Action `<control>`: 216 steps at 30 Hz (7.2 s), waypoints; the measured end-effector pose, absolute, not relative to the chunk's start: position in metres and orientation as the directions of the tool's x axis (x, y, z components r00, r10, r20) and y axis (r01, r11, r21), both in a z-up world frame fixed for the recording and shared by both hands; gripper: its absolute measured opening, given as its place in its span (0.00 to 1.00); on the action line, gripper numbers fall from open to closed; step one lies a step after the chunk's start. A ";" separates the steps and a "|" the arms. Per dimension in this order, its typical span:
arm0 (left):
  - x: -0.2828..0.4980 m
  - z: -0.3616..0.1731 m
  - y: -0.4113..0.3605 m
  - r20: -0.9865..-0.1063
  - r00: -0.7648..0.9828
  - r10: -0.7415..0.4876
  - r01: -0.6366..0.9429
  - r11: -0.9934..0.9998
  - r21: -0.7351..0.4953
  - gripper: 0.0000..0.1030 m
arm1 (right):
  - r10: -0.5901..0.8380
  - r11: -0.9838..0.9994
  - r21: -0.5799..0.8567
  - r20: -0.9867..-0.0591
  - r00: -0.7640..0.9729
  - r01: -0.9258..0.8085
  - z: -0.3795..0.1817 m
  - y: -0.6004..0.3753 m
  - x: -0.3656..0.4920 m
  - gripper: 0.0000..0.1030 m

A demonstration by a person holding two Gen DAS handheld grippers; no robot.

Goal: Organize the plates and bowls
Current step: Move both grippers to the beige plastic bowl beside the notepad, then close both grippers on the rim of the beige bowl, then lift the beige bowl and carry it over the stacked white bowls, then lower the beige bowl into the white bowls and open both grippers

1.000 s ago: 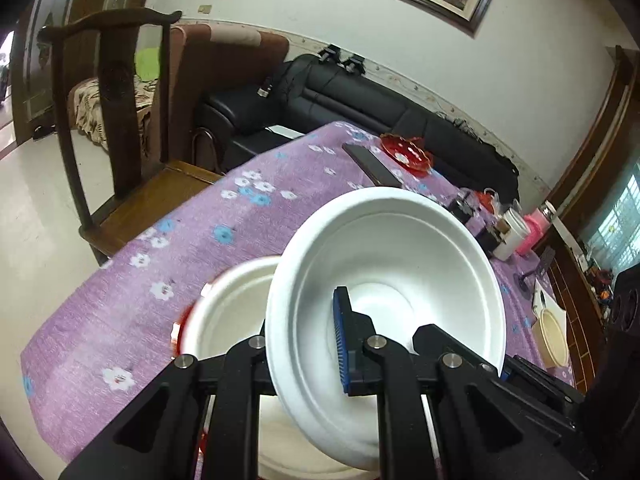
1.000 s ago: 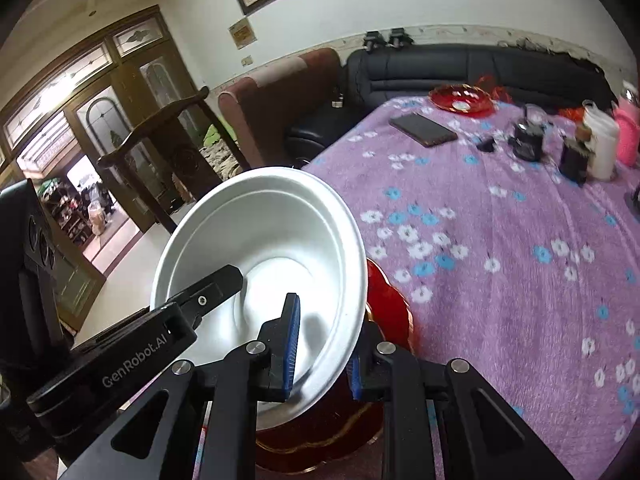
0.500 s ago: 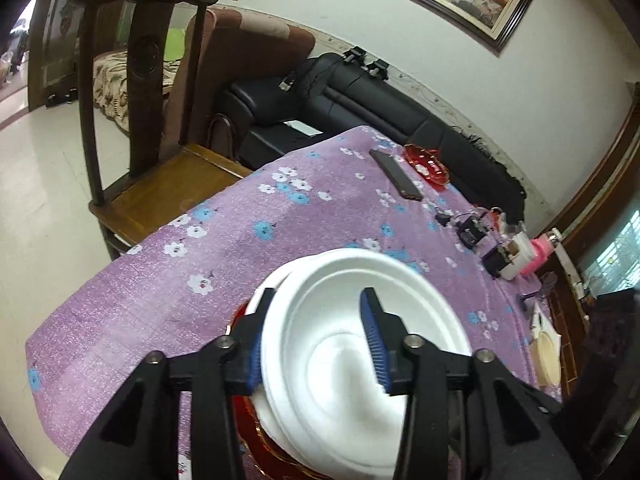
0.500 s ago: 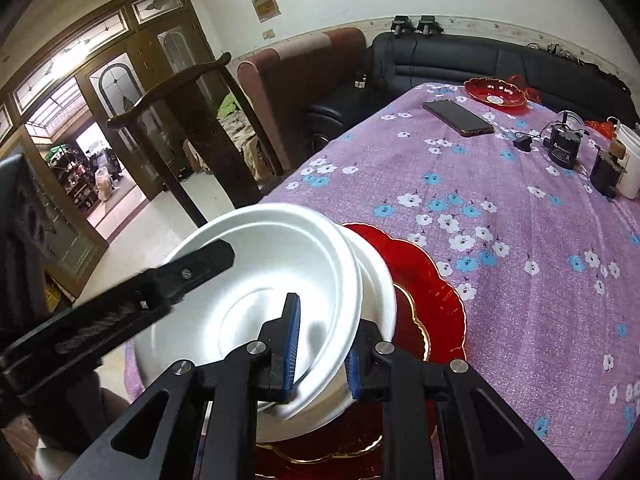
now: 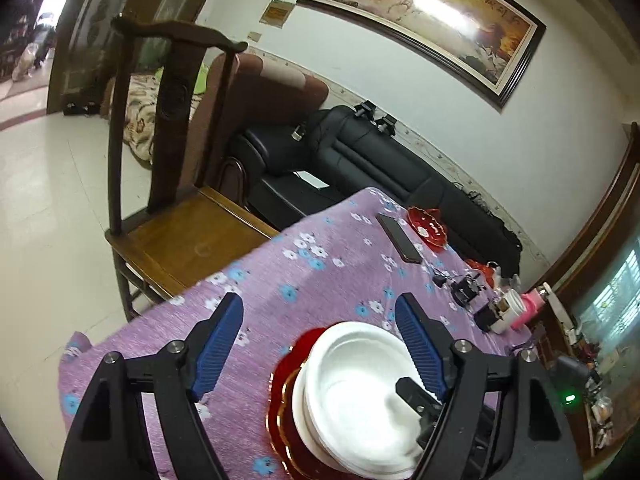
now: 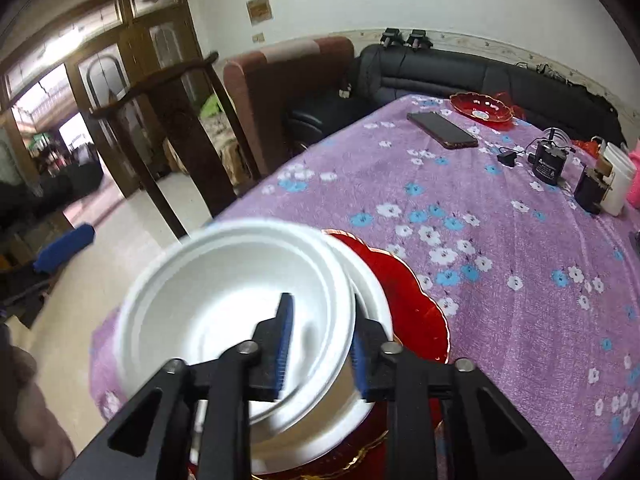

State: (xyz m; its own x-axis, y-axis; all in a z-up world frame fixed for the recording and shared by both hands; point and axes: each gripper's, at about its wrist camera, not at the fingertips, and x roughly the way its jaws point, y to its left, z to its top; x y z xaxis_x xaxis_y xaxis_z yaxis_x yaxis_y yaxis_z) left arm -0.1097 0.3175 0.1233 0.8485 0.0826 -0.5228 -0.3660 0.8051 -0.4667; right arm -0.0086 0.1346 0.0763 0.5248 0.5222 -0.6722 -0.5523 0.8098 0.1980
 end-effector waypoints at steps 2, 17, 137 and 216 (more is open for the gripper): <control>-0.110 0.126 0.314 -0.522 0.849 0.085 -0.363 0.812 -0.457 0.76 | 0.536 0.807 0.206 -0.647 0.542 -0.553 0.084 0.131 -0.012 0.53; -0.108 0.151 0.200 -0.474 0.851 0.227 -0.290 0.955 -0.064 0.93 | 0.477 0.870 0.188 -0.555 0.682 -0.456 0.113 0.033 -0.040 0.68; 0.178 0.016 -0.220 -0.870 0.335 -0.361 0.347 0.906 -0.242 0.23 | 0.148 0.847 0.453 -0.702 0.697 0.277 0.010 -0.376 0.084 0.19; -0.097 0.110 0.259 -0.662 0.747 0.065 -0.278 0.935 -0.222 0.15 | 0.584 0.794 0.307 -0.625 0.518 -0.524 0.097 0.094 -0.024 0.18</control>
